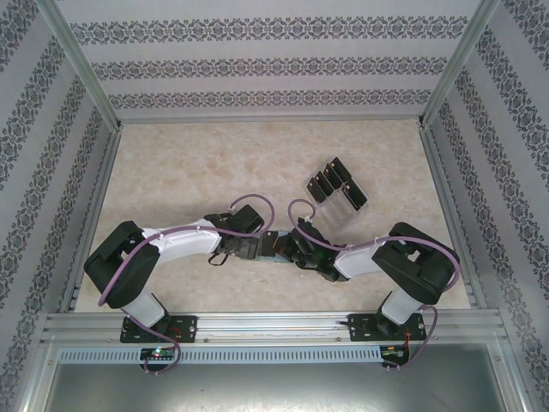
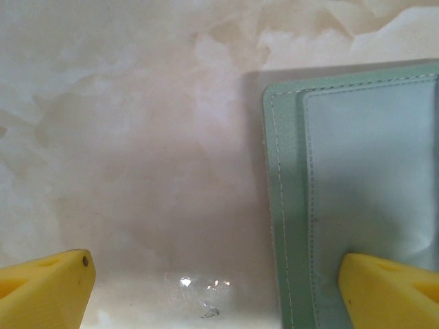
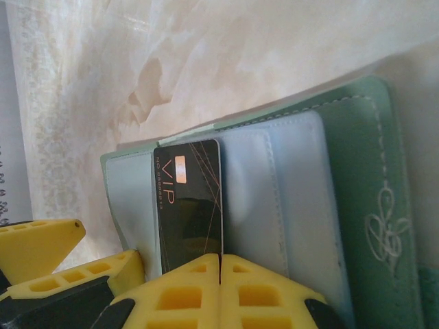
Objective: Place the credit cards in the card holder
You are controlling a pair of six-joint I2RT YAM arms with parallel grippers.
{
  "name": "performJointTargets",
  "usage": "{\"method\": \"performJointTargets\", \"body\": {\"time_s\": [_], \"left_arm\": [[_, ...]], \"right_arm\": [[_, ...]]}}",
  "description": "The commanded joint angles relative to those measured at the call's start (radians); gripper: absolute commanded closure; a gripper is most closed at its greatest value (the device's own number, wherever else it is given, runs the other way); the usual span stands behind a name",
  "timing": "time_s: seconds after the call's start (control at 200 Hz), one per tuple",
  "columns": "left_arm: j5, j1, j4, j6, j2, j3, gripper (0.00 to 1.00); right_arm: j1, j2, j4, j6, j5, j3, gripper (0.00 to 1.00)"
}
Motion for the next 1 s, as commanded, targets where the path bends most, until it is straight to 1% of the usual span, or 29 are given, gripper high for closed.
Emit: {"method": "performJointTargets", "body": {"time_s": [0.0,0.325,0.34,0.345,0.355,0.375,0.38,0.405,0.485,0.495,0.555,0.66,0.725,0.784,0.909,0.994], "left_arm": [[-0.027,-0.015,-0.073,0.001,0.027,-0.040,0.07],[-0.026,-0.018,-0.071,0.001,0.029,-0.037,0.07],[-0.026,-0.018,-0.073,0.001,0.029,-0.037,0.07],[-0.026,-0.018,-0.073,0.000,0.029,-0.036,0.07],[-0.026,-0.018,-0.073,0.000,0.029,-0.037,0.07],[-0.026,-0.018,-0.072,0.000,0.030,-0.036,0.07],[-0.026,-0.018,-0.072,0.000,0.030,-0.036,0.07],[-0.026,-0.018,-0.073,-0.001,0.029,-0.037,0.07],[-0.026,-0.018,-0.072,-0.004,0.028,-0.038,0.07],[-0.026,-0.018,-0.073,-0.004,0.028,-0.039,0.07],[-0.026,-0.018,-0.075,-0.008,0.027,-0.039,0.07],[-0.029,-0.018,-0.079,-0.016,0.015,-0.043,0.06],[-0.037,-0.016,-0.086,-0.022,0.006,-0.043,0.06],[-0.041,-0.015,-0.094,-0.023,-0.005,-0.040,0.06],[-0.040,-0.013,-0.105,-0.024,-0.029,-0.027,0.06],[-0.043,-0.013,-0.119,-0.021,-0.046,-0.009,0.05]], "right_arm": [[0.019,0.029,-0.028,-0.007,-0.004,0.013,1.00],[0.031,0.039,-0.051,-0.021,-0.015,0.037,1.00],[0.030,0.037,-0.053,-0.022,-0.016,0.038,0.98],[0.030,0.037,-0.054,-0.023,-0.016,0.039,0.96],[0.029,0.037,-0.054,-0.023,-0.015,0.039,0.94],[0.031,0.034,-0.059,-0.023,-0.016,0.041,0.87],[0.031,0.034,-0.059,-0.023,-0.016,0.041,0.87],[0.030,0.031,-0.064,-0.026,-0.013,0.041,0.80],[0.029,0.009,-0.086,-0.034,-0.005,0.040,0.66],[0.028,0.005,-0.092,-0.037,-0.005,0.041,0.63],[0.021,-0.025,-0.117,-0.049,-0.002,0.039,0.56],[0.005,-0.088,-0.189,-0.084,0.001,0.041,0.45],[-0.007,-0.126,-0.236,-0.104,0.002,0.044,0.40],[-0.021,-0.162,-0.293,-0.130,-0.008,0.051,0.38],[-0.044,-0.224,-0.374,-0.167,-0.001,0.050,0.37],[-0.073,-0.260,-0.393,-0.180,-0.008,0.035,0.40]]}}
